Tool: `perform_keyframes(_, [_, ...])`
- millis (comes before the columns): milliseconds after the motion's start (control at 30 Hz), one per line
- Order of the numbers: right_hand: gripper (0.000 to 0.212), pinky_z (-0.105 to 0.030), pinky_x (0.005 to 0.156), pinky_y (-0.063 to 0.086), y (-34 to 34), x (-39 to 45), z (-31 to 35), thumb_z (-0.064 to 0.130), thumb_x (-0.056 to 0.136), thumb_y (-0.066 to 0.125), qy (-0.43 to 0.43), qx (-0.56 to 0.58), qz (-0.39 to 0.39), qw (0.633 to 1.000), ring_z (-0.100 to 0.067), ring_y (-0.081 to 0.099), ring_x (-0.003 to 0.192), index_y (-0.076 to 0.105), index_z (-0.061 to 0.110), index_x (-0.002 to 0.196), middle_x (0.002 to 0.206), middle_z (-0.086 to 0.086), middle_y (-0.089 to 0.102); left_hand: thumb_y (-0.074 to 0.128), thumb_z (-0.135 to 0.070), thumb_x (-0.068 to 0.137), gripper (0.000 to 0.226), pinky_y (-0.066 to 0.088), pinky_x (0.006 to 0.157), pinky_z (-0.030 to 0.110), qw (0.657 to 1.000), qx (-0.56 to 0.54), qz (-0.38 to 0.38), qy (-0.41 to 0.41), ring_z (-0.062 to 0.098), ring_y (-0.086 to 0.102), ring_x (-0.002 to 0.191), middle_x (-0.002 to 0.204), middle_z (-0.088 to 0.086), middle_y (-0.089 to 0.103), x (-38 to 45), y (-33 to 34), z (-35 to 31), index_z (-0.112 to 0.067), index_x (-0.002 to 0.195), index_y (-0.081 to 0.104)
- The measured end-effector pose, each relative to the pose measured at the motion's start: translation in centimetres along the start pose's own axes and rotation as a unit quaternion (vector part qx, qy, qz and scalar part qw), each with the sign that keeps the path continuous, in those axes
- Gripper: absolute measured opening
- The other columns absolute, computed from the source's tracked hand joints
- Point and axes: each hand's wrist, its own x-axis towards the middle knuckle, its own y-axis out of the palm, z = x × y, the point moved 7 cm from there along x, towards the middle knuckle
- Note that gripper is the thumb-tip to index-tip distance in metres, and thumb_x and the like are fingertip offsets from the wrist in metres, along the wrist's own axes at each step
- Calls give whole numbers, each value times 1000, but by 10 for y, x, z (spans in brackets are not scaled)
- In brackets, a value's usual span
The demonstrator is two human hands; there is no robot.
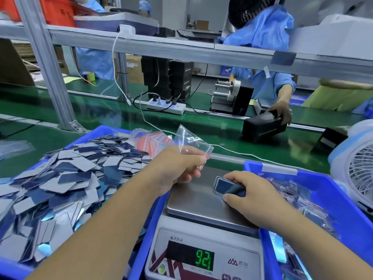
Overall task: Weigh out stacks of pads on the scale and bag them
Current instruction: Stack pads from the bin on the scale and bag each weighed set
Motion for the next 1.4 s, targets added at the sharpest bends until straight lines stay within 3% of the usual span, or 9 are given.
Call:
perform_keyframes(233, [39,-25,80,36,7,0,3,31,89,54,-21,-49,28,998,-9,49,97,53,41,127,105,13,49,66,-21,96,22,26,37,16,999,37,-11,31,6,35,42,57,-4,52,2,-2,-4,-11,75,65])
perform_keyframes(433, [24,-2,74,34,-9,-2,7,25,85,67,-51,-19,-20,998,9,51,87,65,36,106,95,20,61,70,-33,92,42,24,38,16,998,26,-33,53,9,35,43,56,-3,52,3,-7,-7,-22,51,66])
perform_keyframes(633, [21,-5,71,36,-13,-3,10,34,85,67,-66,-74,-12,995,2,53,86,67,37,106,94,18,61,67,-14,94,13,22,37,15,998,-38,-7,50,6,32,44,54,-6,49,2,-6,-8,-1,95,64])
perform_keyframes(733, [21,-7,71,36,-14,-3,11,35,84,66,-68,-82,-15,994,0,55,87,68,36,105,94,17,63,66,-14,94,13,24,37,16,998,-26,-11,49,6,33,41,54,-4,50,-1,-4,-9,-4,87,66])
perform_keyframes(833, [18,-6,70,38,-14,-4,9,34,83,67,-61,-70,-18,996,3,56,86,68,36,101,93,19,64,67,-31,95,38,21,36,17,998,-8,-29,48,7,27,37,47,-7,44,-4,-3,-11,-19,60,57])
perform_keyframes(900, [13,-5,69,39,-16,-5,9,31,81,70,-57,-35,-28,997,7,56,83,68,39,92,86,22,65,65,-44,93,53,22,36,16,997,-6,-60,39,6,25,35,41,-8,39,-4,-7,-12,-23,47,52])
perform_keyframes(1033, [15,-7,65,43,-20,-6,11,25,78,74,-52,106,-58,991,7,61,70,70,39,81,78,28,68,56,-56,94,56,23,40,17,996,25,-69,52,10,26,38,43,-5,44,-3,-5,-13,-14,59,47])
perform_keyframes(1200, [22,-25,68,52,-12,-5,16,30,71,71,-53,377,-51,923,-9,66,76,75,36,93,87,4,75,56,-67,82,53,29,40,14,995,46,-17,82,6,32,38,49,-8,47,-5,9,-14,-21,56,63])
perform_keyframes(1400, [24,-28,69,50,-12,-5,21,38,72,70,-77,407,-95,905,-10,66,78,74,36,95,90,4,75,56,-64,85,49,20,47,24,994,20,41,95,14,24,49,61,8,38,-9,24,-15,-24,57,59])
